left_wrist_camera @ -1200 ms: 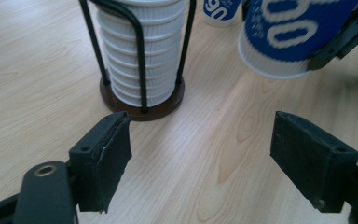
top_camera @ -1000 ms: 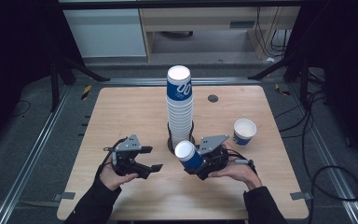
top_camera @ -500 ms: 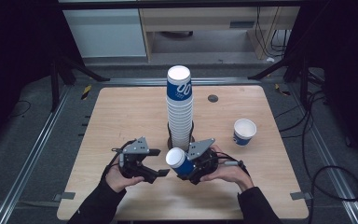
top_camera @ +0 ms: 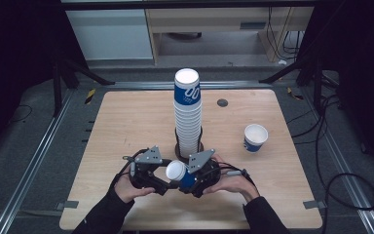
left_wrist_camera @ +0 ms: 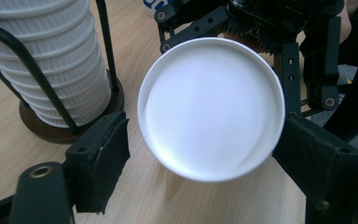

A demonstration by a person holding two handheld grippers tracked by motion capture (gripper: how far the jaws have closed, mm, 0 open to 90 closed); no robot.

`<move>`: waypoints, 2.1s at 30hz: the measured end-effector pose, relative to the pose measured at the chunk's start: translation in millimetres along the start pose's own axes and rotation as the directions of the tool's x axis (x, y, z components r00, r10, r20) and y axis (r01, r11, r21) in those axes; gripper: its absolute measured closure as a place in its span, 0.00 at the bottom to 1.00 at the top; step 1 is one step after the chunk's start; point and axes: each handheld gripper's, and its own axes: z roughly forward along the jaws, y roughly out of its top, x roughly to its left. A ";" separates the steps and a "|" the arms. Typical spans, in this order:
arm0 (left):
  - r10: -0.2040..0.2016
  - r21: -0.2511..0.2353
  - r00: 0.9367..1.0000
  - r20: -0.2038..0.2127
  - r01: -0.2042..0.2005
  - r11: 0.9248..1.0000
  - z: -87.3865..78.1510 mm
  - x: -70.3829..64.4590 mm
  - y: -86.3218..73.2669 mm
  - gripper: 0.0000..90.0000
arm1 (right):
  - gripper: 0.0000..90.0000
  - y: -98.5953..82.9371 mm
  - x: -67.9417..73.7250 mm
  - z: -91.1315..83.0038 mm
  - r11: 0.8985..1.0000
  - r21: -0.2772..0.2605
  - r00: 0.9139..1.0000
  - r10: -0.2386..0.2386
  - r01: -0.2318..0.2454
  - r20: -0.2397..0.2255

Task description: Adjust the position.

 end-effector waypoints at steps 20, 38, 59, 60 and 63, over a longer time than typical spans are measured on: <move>-0.007 0.014 1.000 0.000 0.007 1.000 0.9 -0.6 -1.3 0.30 | 0.13 3.5 2.4 5.2 1.000 -0.012 1.000 0.006 -0.006 -0.008; -0.067 -0.121 0.996 -0.066 0.059 0.991 -30.0 17.5 -4.9 0.30 | 0.08 -6.3 -13.7 -29.1 0.984 -0.147 0.993 0.112 -0.104 0.048; -0.032 -0.234 0.999 0.015 0.035 0.972 -27.4 3.2 0.0 0.30 | 0.07 -11.4 -14.3 -19.0 0.942 -0.283 0.982 0.158 -0.182 -0.103; -0.031 -0.236 0.999 0.024 0.036 0.971 -27.0 2.8 0.2 0.30 | 0.07 -11.1 -14.0 -18.4 0.941 -0.286 0.982 0.157 -0.181 -0.105; -0.027 -0.233 0.999 0.033 0.034 0.972 -25.7 1.5 0.6 0.30 | 0.08 -10.2 -13.7 -15.5 0.939 -0.294 0.982 0.149 -0.178 -0.117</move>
